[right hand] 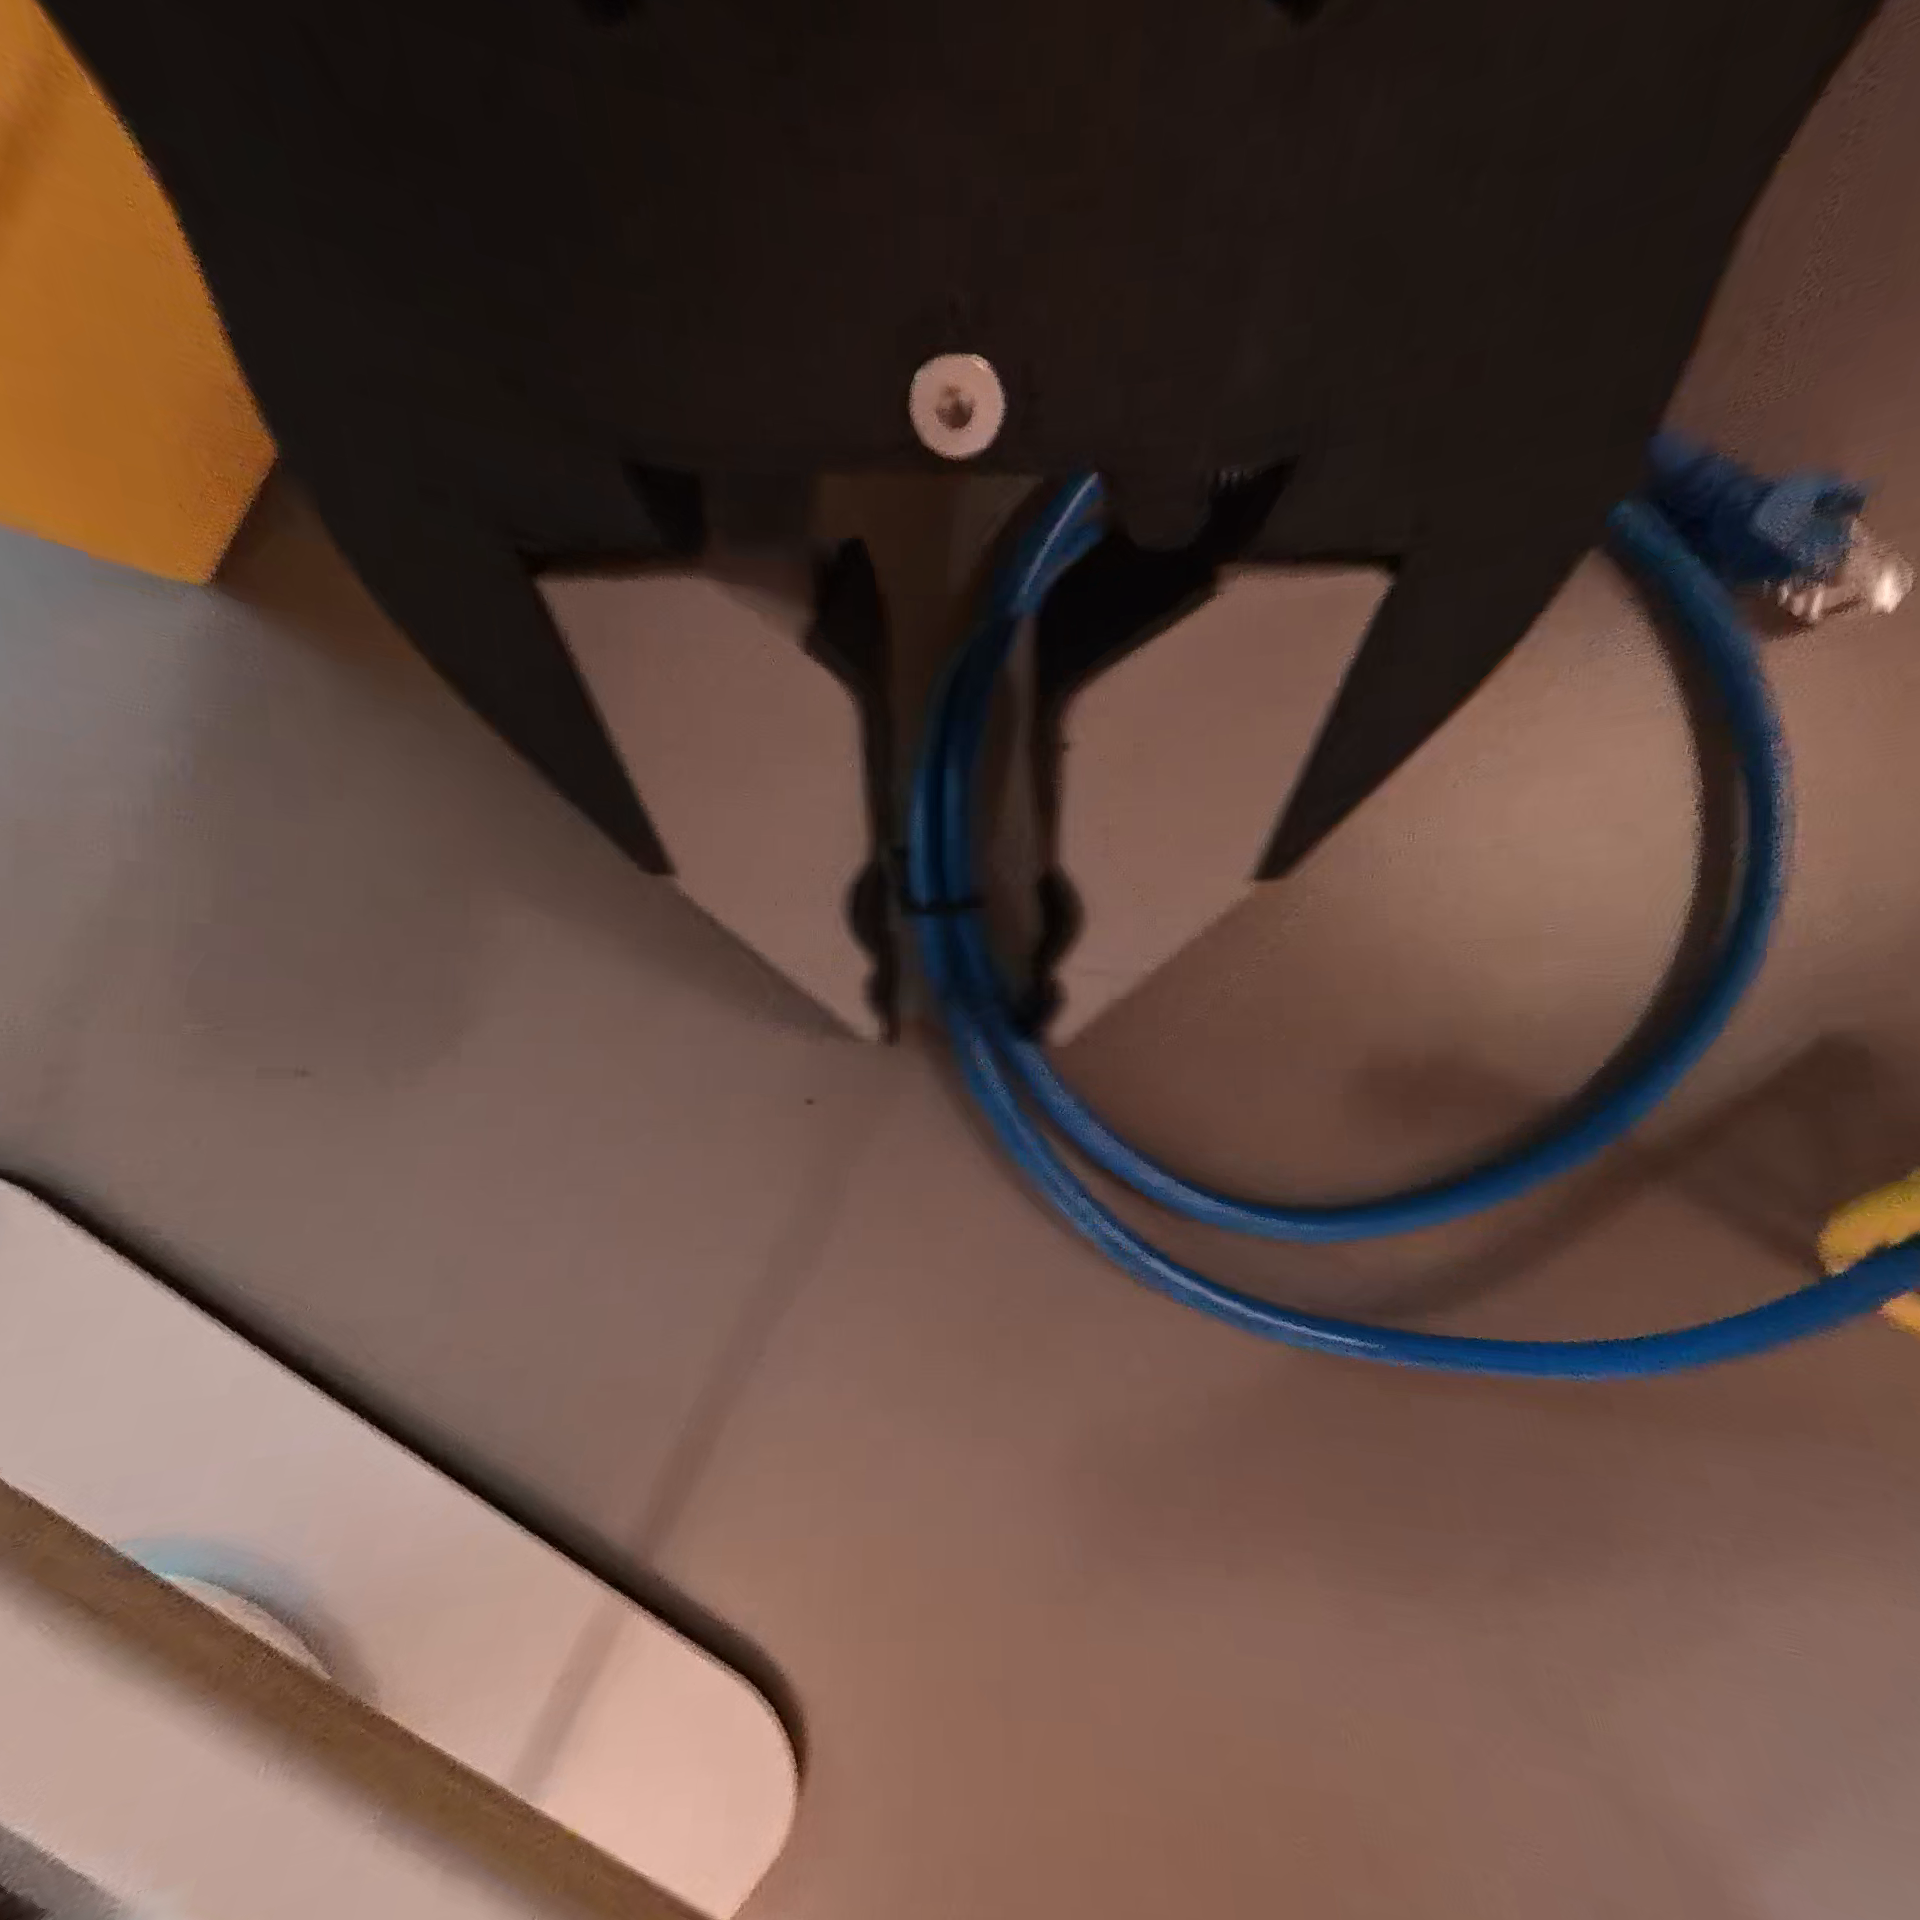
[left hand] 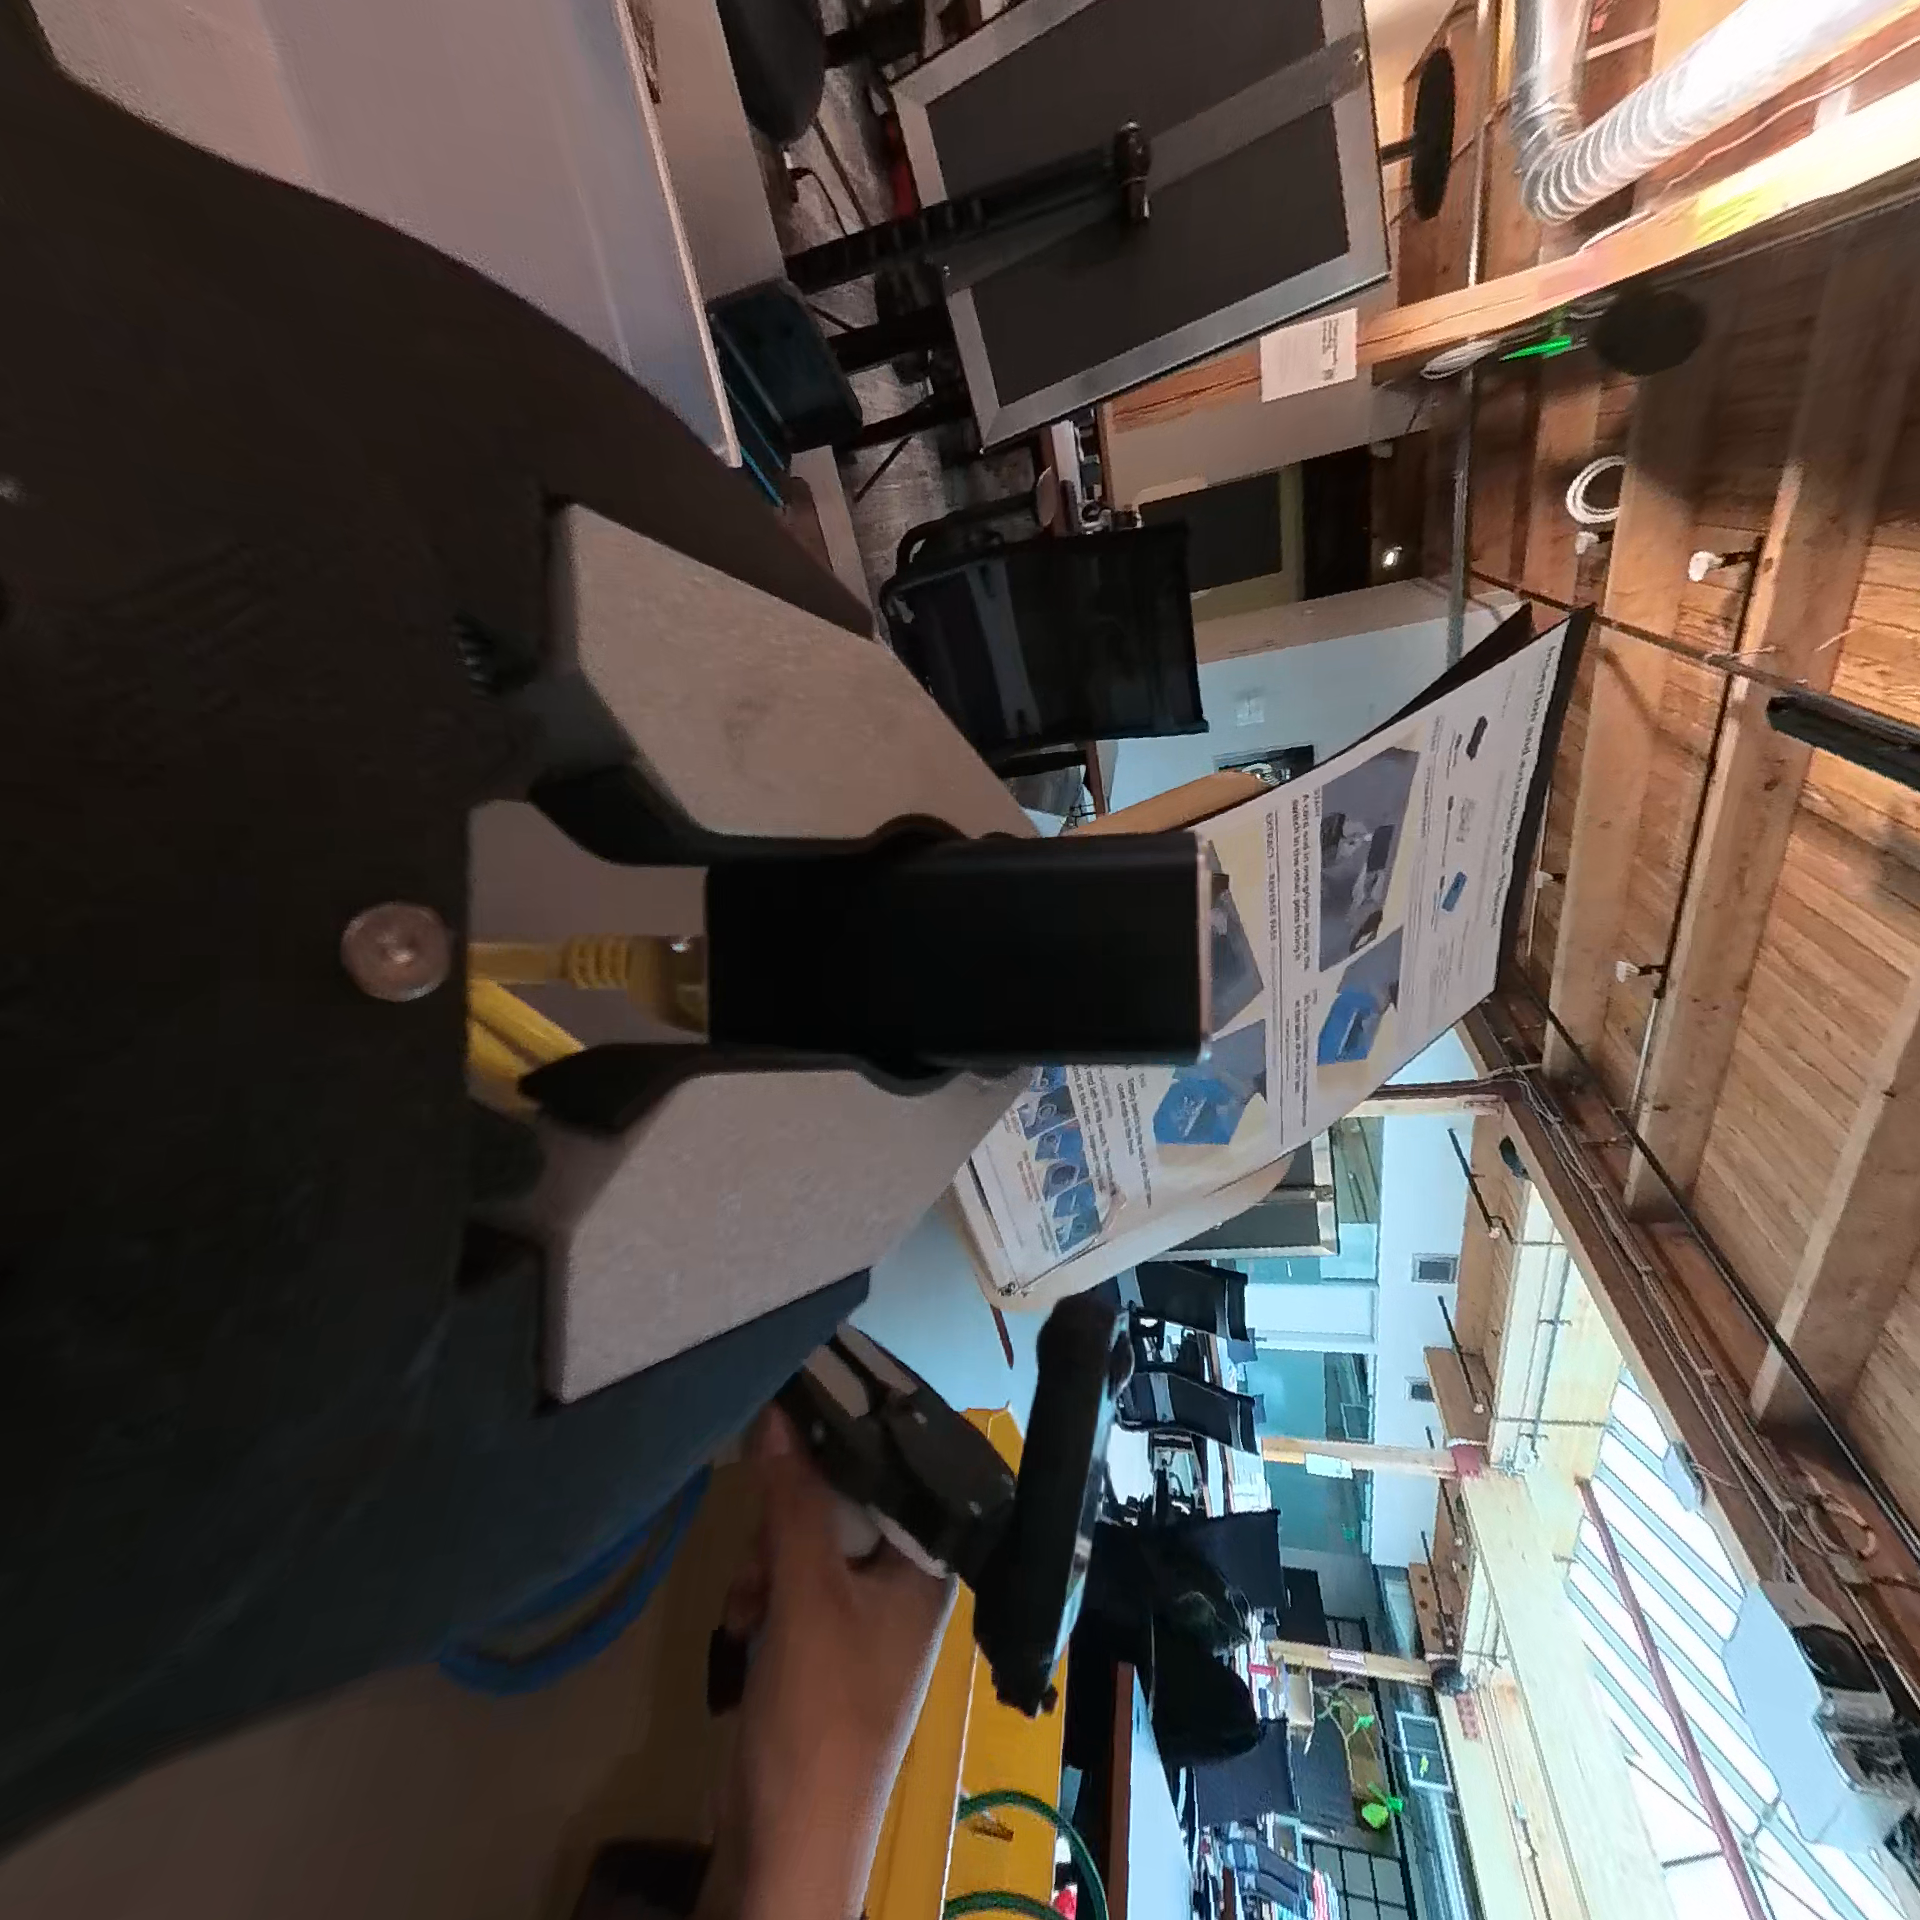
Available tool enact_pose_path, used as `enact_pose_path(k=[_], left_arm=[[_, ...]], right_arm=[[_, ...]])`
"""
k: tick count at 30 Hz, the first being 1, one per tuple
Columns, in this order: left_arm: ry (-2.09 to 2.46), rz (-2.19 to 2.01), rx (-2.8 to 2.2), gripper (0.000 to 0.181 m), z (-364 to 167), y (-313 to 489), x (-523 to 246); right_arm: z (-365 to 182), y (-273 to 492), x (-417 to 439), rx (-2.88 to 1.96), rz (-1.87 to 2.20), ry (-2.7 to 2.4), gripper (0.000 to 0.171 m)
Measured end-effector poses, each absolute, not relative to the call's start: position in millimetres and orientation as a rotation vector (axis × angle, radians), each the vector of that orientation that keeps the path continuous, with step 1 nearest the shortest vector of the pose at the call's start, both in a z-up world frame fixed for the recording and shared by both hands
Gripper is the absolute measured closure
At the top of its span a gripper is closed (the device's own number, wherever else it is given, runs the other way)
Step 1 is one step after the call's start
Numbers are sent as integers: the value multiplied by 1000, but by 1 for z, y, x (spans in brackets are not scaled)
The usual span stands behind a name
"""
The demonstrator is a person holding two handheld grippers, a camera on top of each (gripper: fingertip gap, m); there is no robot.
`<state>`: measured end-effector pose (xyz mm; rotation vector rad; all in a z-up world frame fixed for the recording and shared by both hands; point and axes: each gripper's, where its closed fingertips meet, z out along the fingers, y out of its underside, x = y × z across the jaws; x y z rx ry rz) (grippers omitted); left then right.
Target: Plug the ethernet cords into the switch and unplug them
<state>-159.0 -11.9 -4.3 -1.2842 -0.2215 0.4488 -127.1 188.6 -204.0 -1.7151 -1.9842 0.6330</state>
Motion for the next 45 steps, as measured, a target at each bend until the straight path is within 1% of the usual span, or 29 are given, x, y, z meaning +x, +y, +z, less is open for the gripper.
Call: enact_pose_path(k=[1,3,4,7,10,12,17,21,23,30,35,38,43,45], left_arm=[[-219,449,-1279,149,-3,-12,-158],[-202,459,-1275,149,-2,-11,-155],[-200,475,-1278,148,-2,-11,-155],[-213,499,-1284,148,-3,-12,-157],[-238,457,-1299,149,-7,-13,-161],[-260,407,-1347,149,-15,-9,-165],[-271,369,-1347,149,-18,-7,-166],[-253,372,-1350,149,-18,-5,-163],[-243,363,-1352,149,-18,-3,-160],[-196,374,-1376,149,-21,5,-151],[-173,361,-1394,149,-24,10,-146],[-158,367,-1400,149,-25,12,-144],[-154,368,-1411,149,-28,14,-144],[-153,360,-1414,149,-28,15,-144]], right_arm=[[-204,189,-124,-1705,610,-2020,158],[-190,197,-117,-1658,522,-2004,161],[-171,202,-115,-1597,504,-1938,161],[-85,219,-100,-1425,491,-1661,163],[1,242,-64,-1292,448,-1370,163],[43,250,-38,-1239,469,-1267,164],[99,259,21,-1227,512,-1238,168],[123,266,73,-1263,499,-1287,169],[121,267,95,-1308,487,-1344,169],[80,278,159,-1562,446,-1554,169],[54,309,187,-1722,341,-1564,169],[21,339,184,-1831,293,-1570,169],[-61,378,177,-2022,205,-1657,169],[-86,394,181,-2057,122,-1664,169]])
